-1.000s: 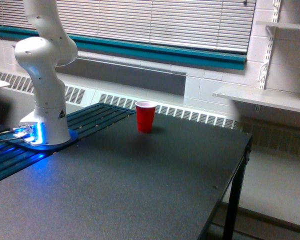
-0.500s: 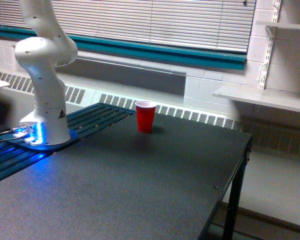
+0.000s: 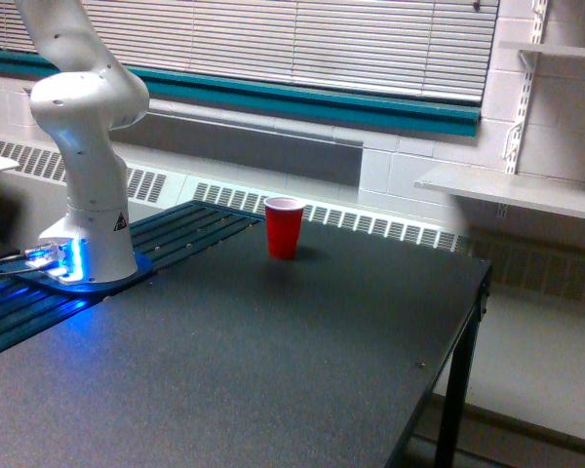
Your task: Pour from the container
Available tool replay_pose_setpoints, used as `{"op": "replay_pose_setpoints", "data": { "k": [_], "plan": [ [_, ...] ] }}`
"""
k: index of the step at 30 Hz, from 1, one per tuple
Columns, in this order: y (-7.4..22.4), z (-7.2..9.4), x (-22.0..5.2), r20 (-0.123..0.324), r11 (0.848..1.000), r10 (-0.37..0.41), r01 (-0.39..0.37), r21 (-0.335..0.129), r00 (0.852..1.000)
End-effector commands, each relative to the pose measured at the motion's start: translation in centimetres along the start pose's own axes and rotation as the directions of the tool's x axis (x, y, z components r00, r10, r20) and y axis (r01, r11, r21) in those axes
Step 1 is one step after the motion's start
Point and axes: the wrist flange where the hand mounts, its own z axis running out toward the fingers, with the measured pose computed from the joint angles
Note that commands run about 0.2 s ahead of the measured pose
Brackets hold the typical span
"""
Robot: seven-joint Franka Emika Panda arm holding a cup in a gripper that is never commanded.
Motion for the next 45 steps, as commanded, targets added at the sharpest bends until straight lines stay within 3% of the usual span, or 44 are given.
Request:
{"op": "replay_pose_setpoints", "data": {
  "k": [1,9,21,26,36,45],
  "plan": [
    [-1.5,-1.5,-4.6,0.048,0.998,-0.058,0.057,0.032,0.997],
    [-1.9,-3.5,-10.2,0.087,0.998,-0.059,0.056,0.038,0.994],
    [-1.3,-5.8,-18.5,0.09,1.0,-0.023,0.022,0.007,0.996],
    [-0.9,-4.3,-22.7,0.15,0.999,-0.008,0.014,-0.038,0.989],
    [-1.9,-4.3,-26.9,0.183,0.997,0.047,-0.036,-0.064,0.982],
    [-2.0,-3.4,-29.5,0.2,0.99,0.101,-0.079,-0.116,0.975]
  ]
}}
